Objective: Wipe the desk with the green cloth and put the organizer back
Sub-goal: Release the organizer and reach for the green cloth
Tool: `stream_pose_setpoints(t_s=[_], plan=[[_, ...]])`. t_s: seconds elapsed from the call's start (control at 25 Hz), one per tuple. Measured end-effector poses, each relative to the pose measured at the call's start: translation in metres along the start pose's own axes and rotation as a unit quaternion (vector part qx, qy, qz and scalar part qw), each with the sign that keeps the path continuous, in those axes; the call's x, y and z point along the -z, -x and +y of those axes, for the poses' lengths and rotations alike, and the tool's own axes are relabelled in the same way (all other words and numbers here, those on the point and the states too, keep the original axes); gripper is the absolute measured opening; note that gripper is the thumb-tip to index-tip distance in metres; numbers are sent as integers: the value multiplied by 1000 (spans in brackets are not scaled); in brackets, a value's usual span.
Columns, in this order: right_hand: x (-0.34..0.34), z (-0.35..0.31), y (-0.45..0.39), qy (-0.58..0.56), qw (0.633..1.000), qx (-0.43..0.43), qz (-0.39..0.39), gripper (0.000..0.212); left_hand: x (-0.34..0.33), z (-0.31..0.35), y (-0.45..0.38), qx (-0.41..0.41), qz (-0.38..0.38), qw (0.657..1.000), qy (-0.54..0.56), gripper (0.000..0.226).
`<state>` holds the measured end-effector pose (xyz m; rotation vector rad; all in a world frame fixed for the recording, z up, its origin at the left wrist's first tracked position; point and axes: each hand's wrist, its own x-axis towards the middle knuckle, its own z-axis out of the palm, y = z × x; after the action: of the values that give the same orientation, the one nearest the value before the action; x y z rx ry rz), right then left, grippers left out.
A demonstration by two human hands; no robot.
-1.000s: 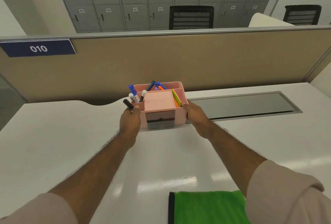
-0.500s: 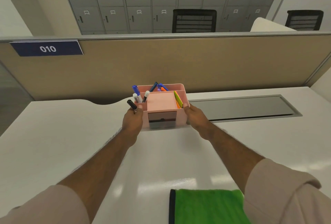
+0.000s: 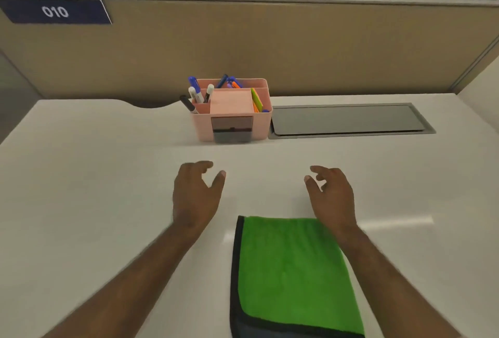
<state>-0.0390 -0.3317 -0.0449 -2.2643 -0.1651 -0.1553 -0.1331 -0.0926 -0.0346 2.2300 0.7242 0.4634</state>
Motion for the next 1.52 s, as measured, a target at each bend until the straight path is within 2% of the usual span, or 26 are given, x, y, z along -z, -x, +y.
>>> stream_pose_setpoints(t_s=[0.16, 0.32, 0.56, 0.68, 0.8, 1.0, 1.16, 1.28, 1.52], plan=[[33, 26, 69, 45, 997, -17, -55, 33, -8, 5, 92, 24, -66, 997, -32, 42], [58, 30, 110, 87, 989, -17, -118, 40, -14, 17, 146, 66, -65, 992, -90, 51], [77, 29, 149, 136, 974, -59, -172, 50, -18, 31, 186, 95, -60, 980, -163, 58], [84, 27, 156, 140, 969, -68, -194, 54, -16, 34, 188, 106, -90, 969, -203, 60], [86, 27, 156, 136, 962, -53, -232, 54, -18, 42, 187, 96, -131, 959, -231, 52], [93, 23, 145, 124, 954, -33, -272, 51, -27, 56, 191, 57, -141, 969, -194, 18], [118, 22, 123, 45, 955, -37, -289, 36, -21, 65, 180, 78, -157, 977, -120, 20], [146, 26, 99, -34, 961, -56, -270, 29, -23, 87, 170, 83, -175, 980, -53, 20], [206, 51, 34, -51, 979, -50, -189, 36, -67, 162, 138, 14, -174, 985, -10, 21]])
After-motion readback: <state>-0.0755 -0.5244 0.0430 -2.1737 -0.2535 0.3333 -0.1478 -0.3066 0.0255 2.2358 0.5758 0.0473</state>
